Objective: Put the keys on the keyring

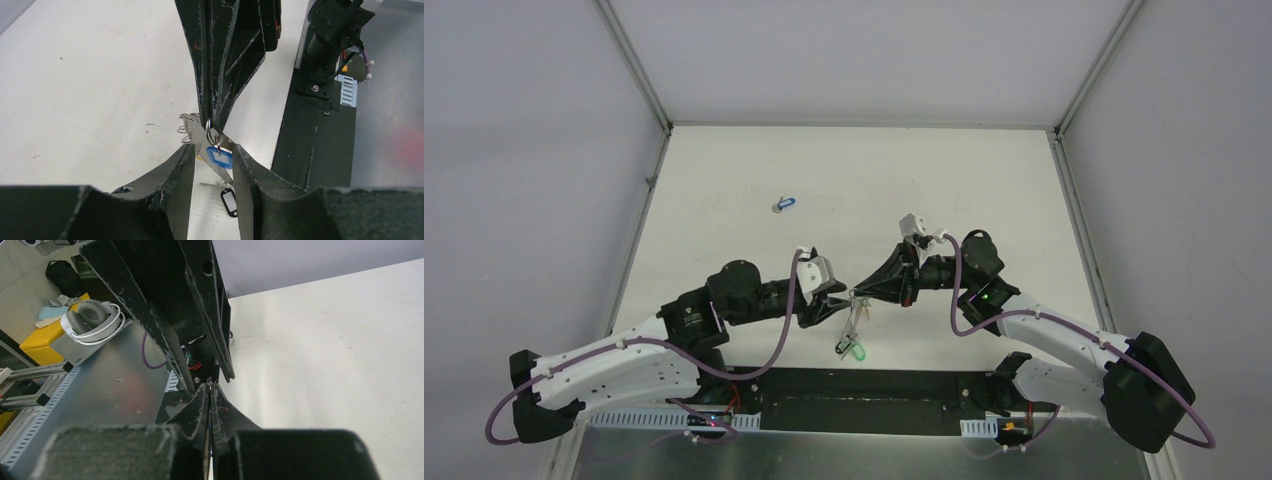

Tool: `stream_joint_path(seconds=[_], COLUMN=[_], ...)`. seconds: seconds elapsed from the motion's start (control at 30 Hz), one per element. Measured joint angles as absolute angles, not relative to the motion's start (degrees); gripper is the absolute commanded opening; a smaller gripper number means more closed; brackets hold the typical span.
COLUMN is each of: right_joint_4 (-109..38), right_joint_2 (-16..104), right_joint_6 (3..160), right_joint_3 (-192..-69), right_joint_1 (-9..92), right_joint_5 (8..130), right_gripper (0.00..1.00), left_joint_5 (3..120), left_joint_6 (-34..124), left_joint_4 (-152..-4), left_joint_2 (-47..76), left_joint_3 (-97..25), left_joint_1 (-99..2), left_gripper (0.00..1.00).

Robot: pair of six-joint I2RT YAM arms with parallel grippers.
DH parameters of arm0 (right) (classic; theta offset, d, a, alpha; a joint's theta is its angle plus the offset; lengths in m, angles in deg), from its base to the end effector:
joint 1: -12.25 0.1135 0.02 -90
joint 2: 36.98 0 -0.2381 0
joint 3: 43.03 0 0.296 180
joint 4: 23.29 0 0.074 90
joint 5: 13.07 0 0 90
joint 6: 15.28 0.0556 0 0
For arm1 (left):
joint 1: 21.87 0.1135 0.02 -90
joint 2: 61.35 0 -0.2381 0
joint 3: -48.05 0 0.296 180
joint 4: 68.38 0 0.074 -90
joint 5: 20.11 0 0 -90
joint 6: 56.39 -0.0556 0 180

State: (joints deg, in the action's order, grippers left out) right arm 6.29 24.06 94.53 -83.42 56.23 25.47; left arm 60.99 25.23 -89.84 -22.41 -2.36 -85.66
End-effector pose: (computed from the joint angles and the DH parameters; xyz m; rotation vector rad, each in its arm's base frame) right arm 0.1778 0.2320 0.2343 -1.1097 1.2548 1.4988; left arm 0.1035 -0.2298 0.2996 1.1651 1.3973 -0.8335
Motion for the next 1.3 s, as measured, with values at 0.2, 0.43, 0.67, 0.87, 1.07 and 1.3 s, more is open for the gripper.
stream_joint_path(seconds=[0.2,0.43,0.67,0.87,1.07,1.3], right_joint_4=[6.3,6.2,6.2,6.2,5.9,4.1], right_joint_2=[24.0,24.0,24.0,23.7,23.7,21.3], right_joint_6=[94.5,94.5,94.5,93.9,93.7,93.1], right_joint_3=[-83.4,-83.4,-83.4,-83.4,-83.4,-83.4], right_joint_1=[56.2,56.2,56.2,56.1,56.1,56.3], right_joint_5=[25.5,25.5,25.5,25.6,25.7,27.5], right_gripper=[0.0,0.0,0.0,0.0,0.18,0.54], left_joint_5=[61.0,61.0,61.3,61.3,61.3,62.1], left_joint_6=[27.2,28.2,29.7,29.9,29.5,25.4], left_joint_4=[-89.0,-87.3,-85.7,-85.9,-87.4,-95.7], left_joint_2=[-18.4,-17.6,-18.8,-19.1,-19.1,-18.3], left_joint_3=[-2.4,-2.4,-2.3,-2.1,-2.7,-7.2], left_joint_1=[-85.7,-85.7,-85.7,-85.7,-85.7,-86.0], left_gripper=[0.23,0.24,0.01,0.0,0.0,0.0])
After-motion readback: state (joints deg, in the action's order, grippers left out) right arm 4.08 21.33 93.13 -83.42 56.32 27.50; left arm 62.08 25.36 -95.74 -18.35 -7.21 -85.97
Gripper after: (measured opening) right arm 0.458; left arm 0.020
